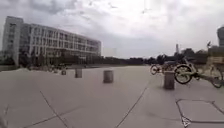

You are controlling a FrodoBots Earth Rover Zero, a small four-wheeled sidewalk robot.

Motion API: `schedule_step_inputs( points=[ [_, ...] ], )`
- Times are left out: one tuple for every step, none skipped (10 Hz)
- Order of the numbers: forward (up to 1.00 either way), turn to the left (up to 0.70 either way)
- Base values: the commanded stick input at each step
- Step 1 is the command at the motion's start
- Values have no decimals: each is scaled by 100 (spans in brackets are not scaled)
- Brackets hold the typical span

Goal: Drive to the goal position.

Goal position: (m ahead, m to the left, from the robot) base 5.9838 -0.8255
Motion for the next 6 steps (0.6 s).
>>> schedule_step_inputs(
  points=[
    [70, 0],
    [70, 0],
    [70, 0],
    [70, 0],
    [70, 0],
    [70, -7]
  ],
)
